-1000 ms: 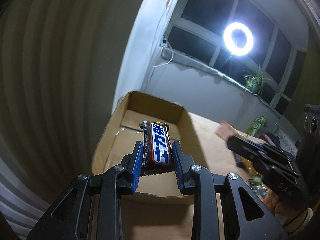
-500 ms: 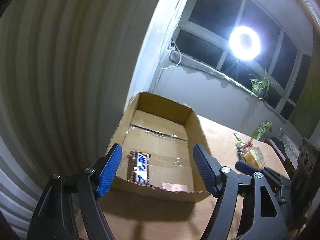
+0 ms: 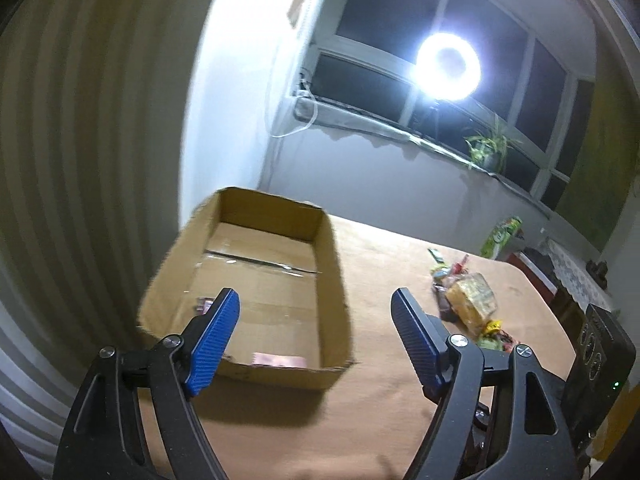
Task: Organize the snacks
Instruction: 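Open the left gripper to release the bar and withdraw, then grasp the black candy packet with the left gripper while the right gripper grasps the red-orange candy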
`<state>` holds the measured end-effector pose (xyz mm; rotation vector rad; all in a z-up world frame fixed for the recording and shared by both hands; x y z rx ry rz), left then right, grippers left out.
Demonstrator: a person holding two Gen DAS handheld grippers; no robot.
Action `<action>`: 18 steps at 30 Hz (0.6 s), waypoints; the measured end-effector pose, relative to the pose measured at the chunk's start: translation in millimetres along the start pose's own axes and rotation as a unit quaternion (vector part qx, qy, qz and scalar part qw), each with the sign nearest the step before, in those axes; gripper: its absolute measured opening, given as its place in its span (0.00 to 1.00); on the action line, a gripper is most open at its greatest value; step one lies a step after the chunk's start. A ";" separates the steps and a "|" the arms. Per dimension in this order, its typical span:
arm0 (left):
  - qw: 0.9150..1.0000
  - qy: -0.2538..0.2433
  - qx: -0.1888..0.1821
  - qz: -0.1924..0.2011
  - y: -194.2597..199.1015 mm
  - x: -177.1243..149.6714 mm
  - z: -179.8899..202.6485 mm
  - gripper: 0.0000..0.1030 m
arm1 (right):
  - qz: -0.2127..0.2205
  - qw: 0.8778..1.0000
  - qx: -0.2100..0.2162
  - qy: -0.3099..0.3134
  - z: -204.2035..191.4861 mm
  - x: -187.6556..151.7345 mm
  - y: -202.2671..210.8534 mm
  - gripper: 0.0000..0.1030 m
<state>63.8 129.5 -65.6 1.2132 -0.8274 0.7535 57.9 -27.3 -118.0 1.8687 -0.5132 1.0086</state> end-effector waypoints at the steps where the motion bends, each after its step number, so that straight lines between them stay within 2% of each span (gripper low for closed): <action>1: 1.000 -0.004 -0.003 -0.001 -1.2 0.3 4.8 0.76 | 0.002 1.000 -0.003 -0.003 4.4 -0.7 3.5 0.60; 14: 0.997 -0.056 -0.054 -0.030 -22.4 -3.0 73.9 0.76 | 0.015 0.998 -0.049 -0.039 64.4 -16.0 37.0 0.61; 18: 0.994 -0.072 -0.070 -0.045 -32.6 -8.8 95.5 0.76 | 0.016 0.996 -0.070 -0.060 93.4 -25.4 47.1 0.66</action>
Point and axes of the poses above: each gripper's, at about its wrist camera, not at the fingertips, and y roughly against the way its jaws point, z to its right, x to its top, the point moved 5 cm from there along -y, roughly the way its jaws point, and after that the axes turned 9 degrees about -y, right-handed, at the moved point
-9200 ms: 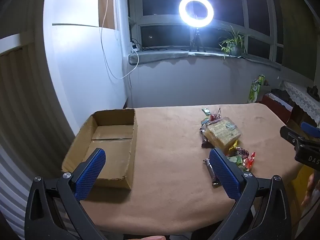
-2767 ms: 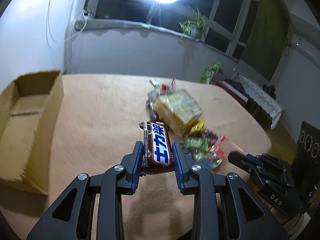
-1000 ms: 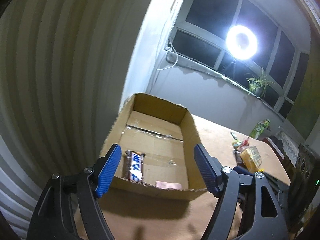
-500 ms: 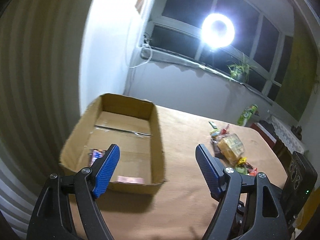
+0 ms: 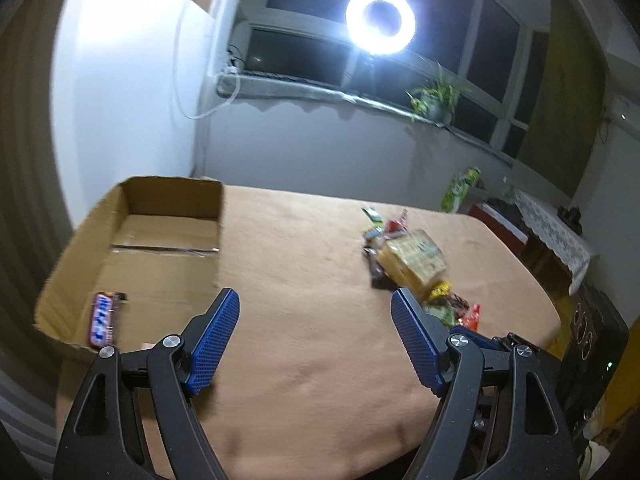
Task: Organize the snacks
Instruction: 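Grasp the black candy packet with the left gripper while the right gripper grasps the red-orange candy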
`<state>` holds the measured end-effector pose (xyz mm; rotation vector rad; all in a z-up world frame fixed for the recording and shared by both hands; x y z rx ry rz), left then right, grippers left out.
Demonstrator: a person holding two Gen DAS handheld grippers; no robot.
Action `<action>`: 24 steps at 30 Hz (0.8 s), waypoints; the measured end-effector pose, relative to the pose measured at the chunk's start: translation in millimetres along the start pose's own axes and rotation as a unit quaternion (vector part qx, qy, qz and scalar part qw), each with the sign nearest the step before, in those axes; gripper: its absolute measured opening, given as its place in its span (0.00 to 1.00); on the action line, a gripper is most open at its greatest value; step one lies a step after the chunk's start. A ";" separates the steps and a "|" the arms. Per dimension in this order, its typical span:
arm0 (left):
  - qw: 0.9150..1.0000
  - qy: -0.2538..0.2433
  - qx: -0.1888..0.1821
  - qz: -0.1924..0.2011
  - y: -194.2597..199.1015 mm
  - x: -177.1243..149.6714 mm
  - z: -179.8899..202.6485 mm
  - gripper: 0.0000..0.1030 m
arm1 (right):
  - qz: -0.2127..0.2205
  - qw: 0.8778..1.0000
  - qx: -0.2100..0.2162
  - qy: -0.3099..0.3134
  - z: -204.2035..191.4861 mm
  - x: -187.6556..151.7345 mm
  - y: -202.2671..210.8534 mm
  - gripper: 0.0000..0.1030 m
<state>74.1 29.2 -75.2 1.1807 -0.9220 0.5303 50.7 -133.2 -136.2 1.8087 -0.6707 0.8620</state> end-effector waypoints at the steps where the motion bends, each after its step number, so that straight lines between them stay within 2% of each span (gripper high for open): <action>1: 1.000 -0.003 -0.003 -0.004 -1.9 -1.3 3.1 0.76 | 0.000 1.000 -0.005 -0.005 7.2 -0.6 1.3 0.66; 7: 0.998 -0.026 -0.028 -0.042 -32.7 -13.9 34.7 0.76 | 0.002 0.998 -0.041 -0.041 56.2 -9.0 11.1 0.67; 13: 0.992 -0.061 -0.064 -0.088 -71.9 -35.6 75.0 0.76 | 0.000 0.994 -0.073 -0.086 105.4 -18.3 18.0 0.68; 19: 0.987 -0.091 -0.076 -0.110 -99.9 -46.3 102.3 0.76 | -0.002 0.989 -0.036 -0.145 126.6 -16.1 16.9 0.68; 24: 0.986 -0.100 -0.073 -0.108 -108.1 -46.1 106.9 0.76 | -0.009 0.990 -0.015 -0.142 121.6 -10.8 5.6 0.67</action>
Point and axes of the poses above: each gripper's, at about its wrist camera, not at the fingertips, and y roughly against the way its jaws point, z to its right, x to its top, the point moved 5 cm from there along -y, roughly the way its jaws point, and after that the axes turned 9 degrees about -y, right-handed, at the moved point
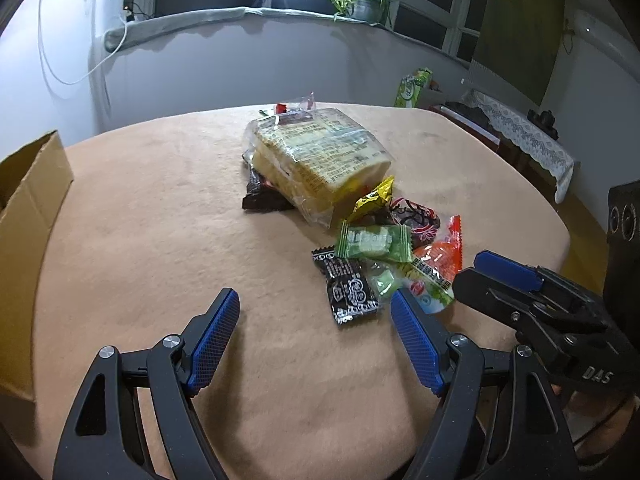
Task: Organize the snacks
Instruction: 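Grasp the black candy packet with the left gripper while the right gripper grasps the red-orange candy, then carry the black packet with the left gripper while the right gripper carries the red candy to the box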
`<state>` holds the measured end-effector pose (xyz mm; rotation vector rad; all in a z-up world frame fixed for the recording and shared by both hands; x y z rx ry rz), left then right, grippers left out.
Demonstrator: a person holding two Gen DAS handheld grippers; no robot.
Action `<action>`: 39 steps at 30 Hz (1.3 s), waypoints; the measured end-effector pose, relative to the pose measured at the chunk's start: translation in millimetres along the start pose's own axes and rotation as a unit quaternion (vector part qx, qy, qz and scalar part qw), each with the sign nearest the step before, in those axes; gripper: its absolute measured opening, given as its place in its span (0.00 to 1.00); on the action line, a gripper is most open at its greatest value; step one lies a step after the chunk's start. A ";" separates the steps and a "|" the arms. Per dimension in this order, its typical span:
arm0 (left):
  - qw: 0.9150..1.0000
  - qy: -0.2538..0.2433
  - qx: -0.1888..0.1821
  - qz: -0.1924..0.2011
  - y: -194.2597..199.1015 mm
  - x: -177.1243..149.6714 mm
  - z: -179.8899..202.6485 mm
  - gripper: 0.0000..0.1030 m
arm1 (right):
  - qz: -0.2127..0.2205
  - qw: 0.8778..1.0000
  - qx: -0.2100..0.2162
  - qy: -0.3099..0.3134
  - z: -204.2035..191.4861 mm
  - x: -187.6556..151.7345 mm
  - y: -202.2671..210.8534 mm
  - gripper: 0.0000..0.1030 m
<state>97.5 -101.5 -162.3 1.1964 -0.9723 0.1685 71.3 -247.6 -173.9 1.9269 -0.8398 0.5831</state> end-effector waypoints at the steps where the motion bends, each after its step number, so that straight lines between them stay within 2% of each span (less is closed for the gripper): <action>1: 1.000 0.000 0.001 -0.001 -1.7 0.0 -0.5 0.76 | -0.003 1.000 0.002 0.001 -1.9 -0.2 -2.7 0.66; 4: 1.000 0.000 -0.003 0.000 -7.0 1.2 -0.1 0.72 | -0.011 1.000 0.003 0.003 -3.4 -0.3 -11.1 0.56; 6: 1.000 -0.007 0.000 0.001 -9.1 2.9 1.6 0.66 | -0.015 1.000 0.002 0.003 -3.4 -0.3 -15.2 0.43; 8: 1.000 -0.013 -0.003 0.003 -10.8 4.6 3.0 0.63 | -0.017 1.000 0.004 0.004 -3.7 -0.1 -16.9 0.40; 10: 1.000 -0.016 -0.006 0.005 -12.1 6.4 4.4 0.58 | -0.019 1.000 0.009 0.007 -5.4 -0.3 -17.4 0.33; 11: 1.000 -0.020 -0.010 0.006 -12.8 7.2 6.0 0.48 | -0.019 1.000 0.010 0.011 -6.7 -0.8 -17.3 0.29; 12: 1.000 -0.023 -0.012 0.007 -13.1 7.6 6.5 0.39 | -0.019 1.000 0.010 0.015 -7.4 -1.5 -17.1 0.28; 15: 1.000 -0.025 -0.015 0.006 -13.5 6.9 6.0 0.21 | -0.017 1.000 0.011 0.019 -9.2 -2.4 -15.8 0.24; 18: 1.000 -0.018 -0.021 0.007 -12.5 6.1 2.9 0.20 | -0.014 1.000 0.012 0.017 -8.6 -2.9 -14.6 0.22; 20: 1.000 -0.014 -0.021 0.008 -11.8 6.2 1.0 0.13 | -0.014 1.000 0.012 0.018 -8.7 -3.2 -13.5 0.19; 24: 0.999 0.002 -0.032 0.009 -9.6 5.3 -3.6 0.11 | -0.006 1.000 0.008 0.016 -6.6 -2.6 -6.9 0.18; 29: 1.000 -0.003 -0.029 -0.001 -10.3 7.1 -0.6 0.11 | 0.005 1.000 -0.001 0.016 -1.9 0.8 4.0 0.18; 35: 1.000 -0.011 -0.021 -0.007 -18.6 13.7 6.2 0.26 | 0.014 0.999 -0.024 0.018 10.8 4.0 16.6 0.18; 39: 1.000 -0.025 -0.013 -0.011 -23.5 16.6 8.0 0.26 | -0.007 1.000 -0.021 -0.003 25.5 2.5 14.4 0.19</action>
Point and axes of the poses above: each gripper's, at about its wrist camera, not at the fingertips, and y roughly against the way its jaws point, z to its right, x to its top, the point moved 5 cm from there along -y, roughly the way its jaws point, and after that the axes turned 9 degrees about -y, right-handed, at the moved point
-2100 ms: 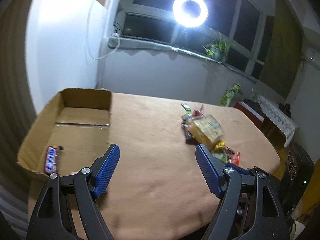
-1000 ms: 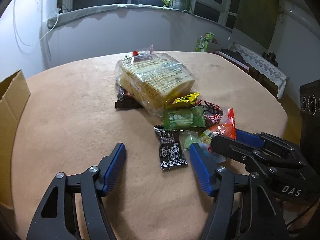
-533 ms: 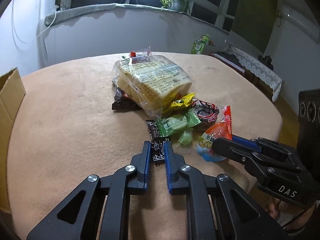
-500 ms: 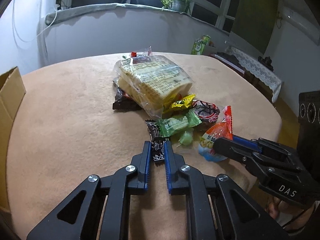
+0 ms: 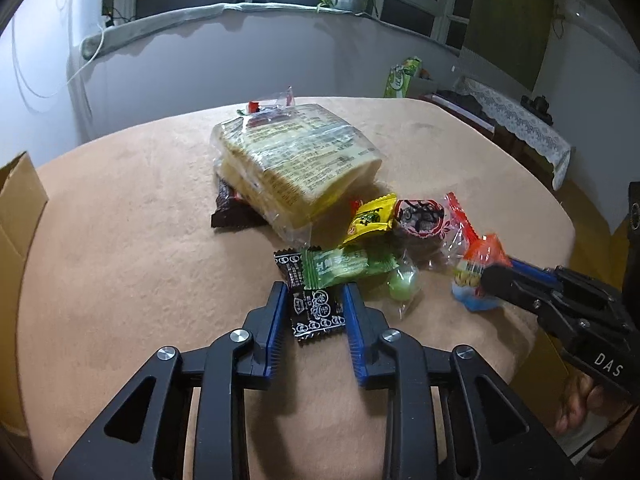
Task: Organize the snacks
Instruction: 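Carry the black packet with the left gripper while the right gripper carries the red candy to the box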
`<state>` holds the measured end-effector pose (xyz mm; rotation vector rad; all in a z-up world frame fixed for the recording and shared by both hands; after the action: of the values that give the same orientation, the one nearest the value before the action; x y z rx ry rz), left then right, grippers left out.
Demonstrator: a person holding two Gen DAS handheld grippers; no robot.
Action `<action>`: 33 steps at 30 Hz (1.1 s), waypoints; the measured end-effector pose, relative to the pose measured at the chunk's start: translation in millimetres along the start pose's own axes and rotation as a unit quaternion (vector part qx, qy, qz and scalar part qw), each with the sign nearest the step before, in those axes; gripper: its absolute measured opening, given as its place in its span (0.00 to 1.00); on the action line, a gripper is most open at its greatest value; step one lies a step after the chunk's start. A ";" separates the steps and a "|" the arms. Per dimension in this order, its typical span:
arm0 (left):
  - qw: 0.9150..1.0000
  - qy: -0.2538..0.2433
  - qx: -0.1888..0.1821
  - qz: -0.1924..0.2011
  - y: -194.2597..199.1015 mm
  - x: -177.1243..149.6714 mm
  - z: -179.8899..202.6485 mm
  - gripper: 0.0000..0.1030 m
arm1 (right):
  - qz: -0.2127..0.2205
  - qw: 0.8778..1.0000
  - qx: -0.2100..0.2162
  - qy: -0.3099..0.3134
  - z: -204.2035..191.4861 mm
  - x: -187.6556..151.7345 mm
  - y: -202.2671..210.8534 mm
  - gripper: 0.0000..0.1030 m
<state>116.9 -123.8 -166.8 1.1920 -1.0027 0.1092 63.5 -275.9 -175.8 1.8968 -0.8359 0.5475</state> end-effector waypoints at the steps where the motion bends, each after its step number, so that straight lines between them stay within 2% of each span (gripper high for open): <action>1: 1.000 0.000 -0.001 -0.001 -0.7 0.8 -0.5 0.25 | 0.002 1.000 0.003 -0.008 2.9 0.8 0.4 0.20; 4: 1.000 -0.002 -0.006 -0.001 1.9 -1.4 -2.0 0.21 | 0.005 1.000 0.009 -0.016 6.8 1.5 -0.2 0.22; 6: 1.000 0.000 -0.009 -0.001 5.3 -4.3 -3.7 0.20 | 0.007 1.000 0.007 -0.003 3.2 -0.1 -0.6 0.19; 13: 1.000 0.027 -0.004 0.004 28.0 -23.7 -16.7 0.20 | 0.022 1.000 0.011 0.008 -5.0 0.5 6.0 0.19; 19: 0.998 0.058 0.003 0.021 47.2 -30.9 -36.4 0.20 | 0.053 0.998 0.020 0.015 -16.0 7.0 17.3 0.19; 33: 0.994 0.076 0.007 0.075 86.3 -22.7 -52.1 0.20 | 0.070 0.997 0.023 0.027 -36.3 19.1 25.1 0.19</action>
<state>86.4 -36.2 -121.3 1.1036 -0.9565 0.3212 56.7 -257.2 -132.0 1.8658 -0.9324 0.7052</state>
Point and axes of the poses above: each gripper's, at about its wrist camera, not at the fingertips, and y roughly against the way its jaws point, z to its right, x to its top, the point moved 5 cm from there along -y, roughly the way its jaws point, and after that the axes turned 9 degrees about -y, right-handed, at the moved point
